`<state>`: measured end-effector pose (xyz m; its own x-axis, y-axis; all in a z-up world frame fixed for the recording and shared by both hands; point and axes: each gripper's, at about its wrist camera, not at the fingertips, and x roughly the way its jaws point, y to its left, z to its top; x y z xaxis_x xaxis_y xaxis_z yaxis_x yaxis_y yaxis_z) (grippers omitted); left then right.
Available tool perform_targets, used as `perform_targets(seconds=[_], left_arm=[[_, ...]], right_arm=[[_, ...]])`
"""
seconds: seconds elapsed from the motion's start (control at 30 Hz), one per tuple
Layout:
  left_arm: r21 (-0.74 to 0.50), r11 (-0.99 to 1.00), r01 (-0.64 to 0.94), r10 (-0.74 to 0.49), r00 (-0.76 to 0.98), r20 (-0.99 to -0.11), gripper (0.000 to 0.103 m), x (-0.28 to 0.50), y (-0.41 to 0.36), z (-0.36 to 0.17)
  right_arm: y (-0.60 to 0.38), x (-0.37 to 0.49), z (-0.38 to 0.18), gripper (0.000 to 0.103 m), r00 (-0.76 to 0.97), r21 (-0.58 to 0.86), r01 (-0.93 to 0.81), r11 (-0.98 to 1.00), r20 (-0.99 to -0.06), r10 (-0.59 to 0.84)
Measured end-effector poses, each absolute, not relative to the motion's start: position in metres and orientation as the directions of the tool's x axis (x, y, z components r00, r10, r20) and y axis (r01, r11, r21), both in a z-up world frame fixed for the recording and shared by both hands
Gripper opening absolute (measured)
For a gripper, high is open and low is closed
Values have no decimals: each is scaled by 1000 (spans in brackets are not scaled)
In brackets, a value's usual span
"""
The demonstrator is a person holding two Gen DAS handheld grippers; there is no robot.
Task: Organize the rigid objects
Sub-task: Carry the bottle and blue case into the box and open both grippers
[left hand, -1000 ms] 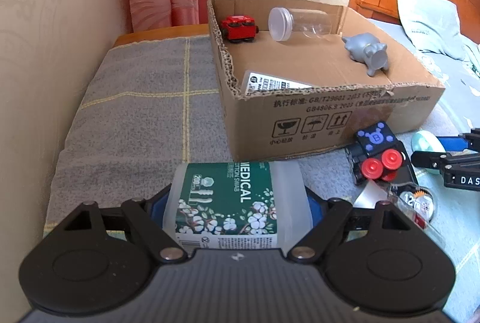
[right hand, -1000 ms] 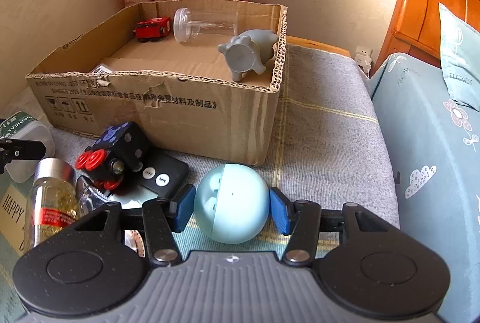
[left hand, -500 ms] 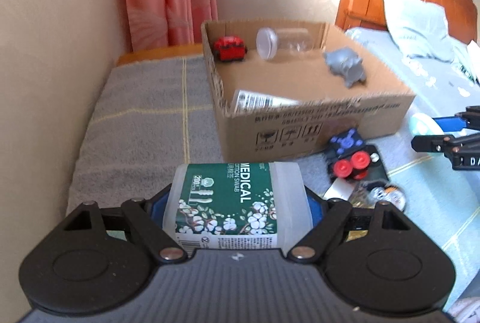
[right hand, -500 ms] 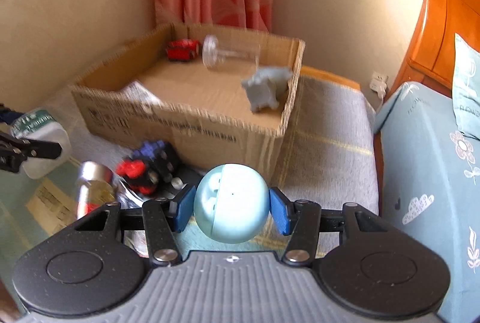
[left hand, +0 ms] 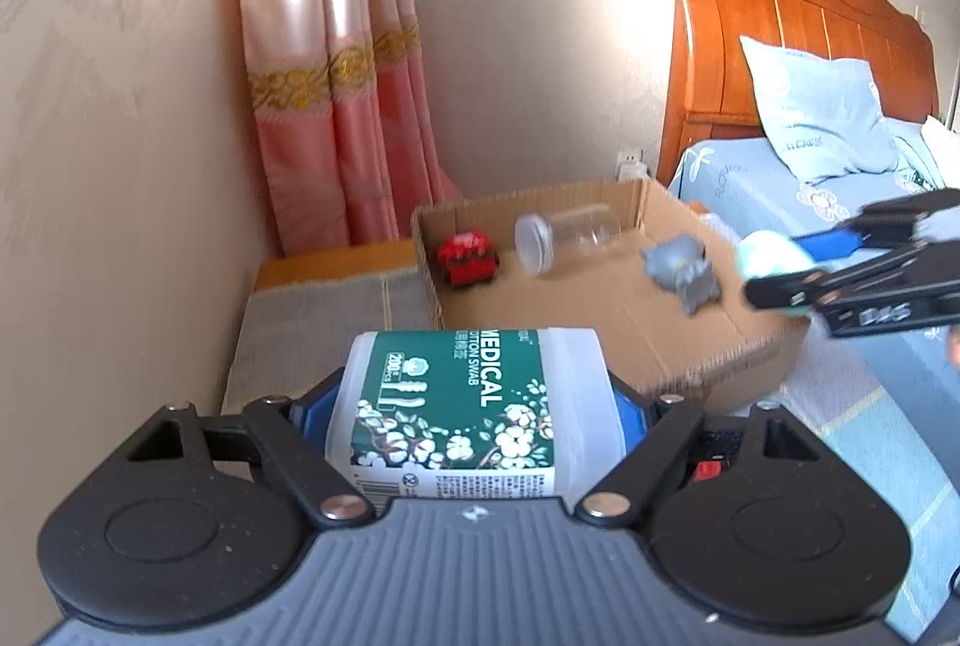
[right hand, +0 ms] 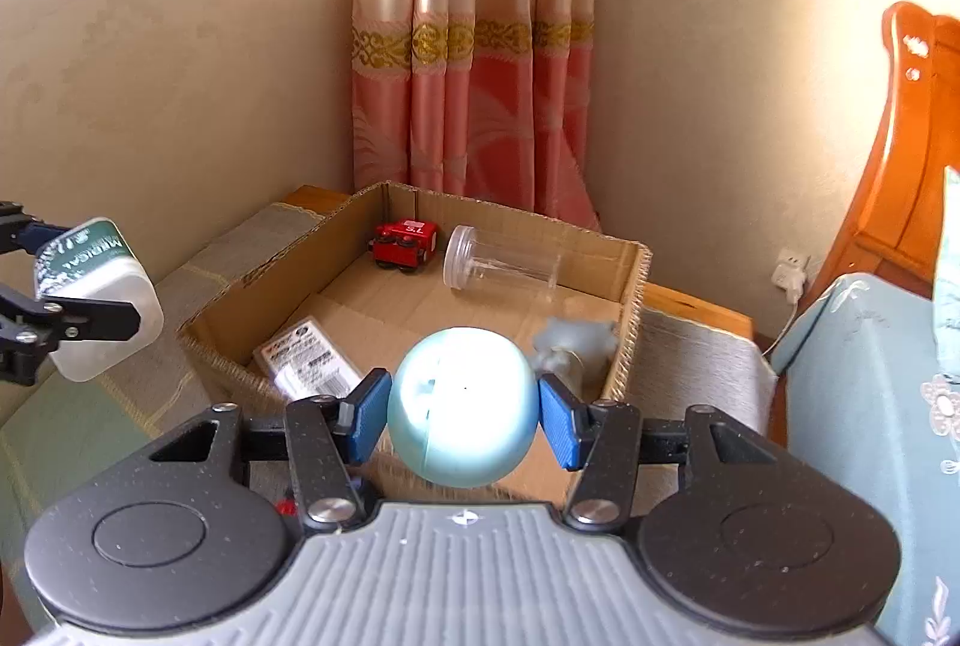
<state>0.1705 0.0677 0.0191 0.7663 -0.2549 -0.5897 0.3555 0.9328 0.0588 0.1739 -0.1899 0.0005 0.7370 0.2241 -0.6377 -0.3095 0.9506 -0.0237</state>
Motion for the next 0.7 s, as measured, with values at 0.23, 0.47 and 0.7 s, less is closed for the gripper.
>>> perform_targets(seconds=[0.23, 0.47, 0.7], left_arm=[[69, 916, 395, -287, 765, -576, 82, 198, 49, 28], [63, 893, 447, -328, 739, -588, 83, 227, 25, 27], [74, 881, 466, -329, 719, -612, 83, 263, -6, 20]], right_arm=[[-177, 199, -19, 71, 705, -19, -304, 952, -677, 212], [-181, 170, -15, 103, 732, -14, -280, 960, -650, 204], [-195, 154, -13, 103, 725, 35, -180, 983, -670, 156]])
